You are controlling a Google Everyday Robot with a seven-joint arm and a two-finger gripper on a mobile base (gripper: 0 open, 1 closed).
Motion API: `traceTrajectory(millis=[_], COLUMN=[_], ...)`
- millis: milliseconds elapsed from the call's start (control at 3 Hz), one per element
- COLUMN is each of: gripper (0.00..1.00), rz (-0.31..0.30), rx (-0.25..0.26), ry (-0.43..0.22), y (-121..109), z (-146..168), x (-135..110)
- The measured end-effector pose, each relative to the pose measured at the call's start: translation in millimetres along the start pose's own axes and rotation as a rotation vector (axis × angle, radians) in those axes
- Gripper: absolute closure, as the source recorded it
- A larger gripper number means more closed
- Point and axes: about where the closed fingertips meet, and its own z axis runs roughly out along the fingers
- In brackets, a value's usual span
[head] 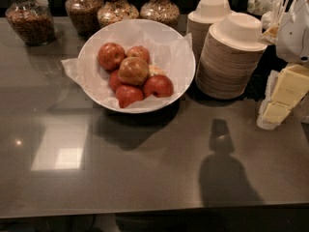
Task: Pick apple from white bowl
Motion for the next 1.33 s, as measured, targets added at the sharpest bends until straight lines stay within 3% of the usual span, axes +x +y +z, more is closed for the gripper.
traceTrajectory(millis=[333, 667, 1000, 1333], gripper=[0.00, 0.00, 0.00, 0.00], rz=[-0.071, -0.200, -0.199, -0.179], rx=[-0.002, -0.013, -0.012, 0.029], ry=[-0.088, -0.146, -0.147, -0.218], y=[-6, -4, -4, -20], z=[19, 37, 37, 42], x=[-57, -131, -131, -145])
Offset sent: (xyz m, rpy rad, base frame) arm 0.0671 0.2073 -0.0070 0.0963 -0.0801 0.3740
